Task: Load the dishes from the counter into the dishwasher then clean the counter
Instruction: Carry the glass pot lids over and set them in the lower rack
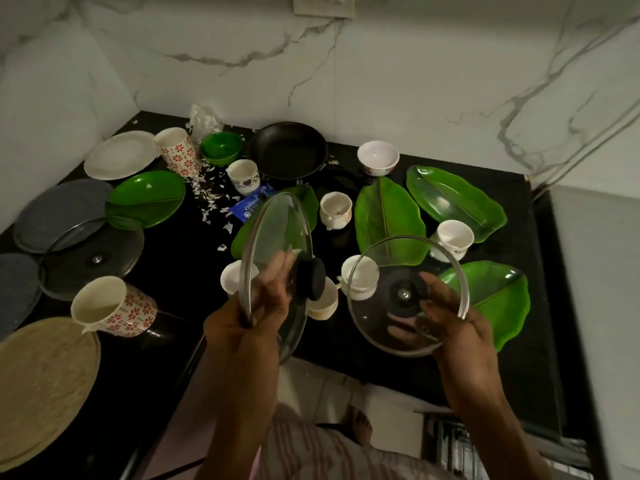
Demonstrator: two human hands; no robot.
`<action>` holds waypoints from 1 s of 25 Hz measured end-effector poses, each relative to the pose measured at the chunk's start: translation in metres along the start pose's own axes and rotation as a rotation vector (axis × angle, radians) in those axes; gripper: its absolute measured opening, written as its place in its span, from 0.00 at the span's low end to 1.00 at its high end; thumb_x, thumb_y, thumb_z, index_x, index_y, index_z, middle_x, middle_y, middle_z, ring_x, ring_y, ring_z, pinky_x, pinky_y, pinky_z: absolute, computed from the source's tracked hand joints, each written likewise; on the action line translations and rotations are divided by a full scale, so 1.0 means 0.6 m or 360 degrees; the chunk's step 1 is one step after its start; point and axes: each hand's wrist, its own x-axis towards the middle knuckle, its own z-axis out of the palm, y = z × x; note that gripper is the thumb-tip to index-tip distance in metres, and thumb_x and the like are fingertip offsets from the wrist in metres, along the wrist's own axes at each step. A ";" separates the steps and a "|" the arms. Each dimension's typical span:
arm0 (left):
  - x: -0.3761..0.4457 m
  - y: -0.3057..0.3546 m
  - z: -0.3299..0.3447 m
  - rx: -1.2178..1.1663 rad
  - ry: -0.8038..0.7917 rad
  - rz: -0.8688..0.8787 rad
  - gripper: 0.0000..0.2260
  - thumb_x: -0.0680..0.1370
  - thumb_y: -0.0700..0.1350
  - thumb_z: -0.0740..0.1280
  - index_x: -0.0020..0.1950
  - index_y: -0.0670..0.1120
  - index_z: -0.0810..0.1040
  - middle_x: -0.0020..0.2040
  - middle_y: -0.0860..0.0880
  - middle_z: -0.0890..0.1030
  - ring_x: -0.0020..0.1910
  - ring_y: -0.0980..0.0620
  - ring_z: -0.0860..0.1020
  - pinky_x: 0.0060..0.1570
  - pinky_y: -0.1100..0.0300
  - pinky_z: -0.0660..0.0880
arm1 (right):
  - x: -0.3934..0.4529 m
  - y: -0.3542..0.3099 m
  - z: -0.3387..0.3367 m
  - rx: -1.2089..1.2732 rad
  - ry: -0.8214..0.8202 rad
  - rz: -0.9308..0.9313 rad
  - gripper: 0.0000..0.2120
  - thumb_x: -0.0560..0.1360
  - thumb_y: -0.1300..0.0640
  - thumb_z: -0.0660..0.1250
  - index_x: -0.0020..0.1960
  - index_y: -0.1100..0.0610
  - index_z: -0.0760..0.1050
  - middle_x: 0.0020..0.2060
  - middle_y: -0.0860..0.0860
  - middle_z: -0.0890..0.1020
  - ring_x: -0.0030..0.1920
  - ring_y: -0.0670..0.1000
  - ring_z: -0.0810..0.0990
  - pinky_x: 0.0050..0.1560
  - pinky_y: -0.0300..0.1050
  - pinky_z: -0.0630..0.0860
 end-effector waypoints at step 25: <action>-0.280 -0.068 0.009 0.0217 -0.0141 -0.0323 0.15 0.69 0.60 0.72 0.40 0.48 0.79 0.40 0.47 0.74 0.42 0.49 0.71 0.42 0.52 0.68 | -0.278 0.109 -0.232 -0.0257 0.0385 -0.0064 0.15 0.80 0.66 0.59 0.59 0.54 0.79 0.52 0.53 0.85 0.51 0.58 0.84 0.42 0.51 0.82</action>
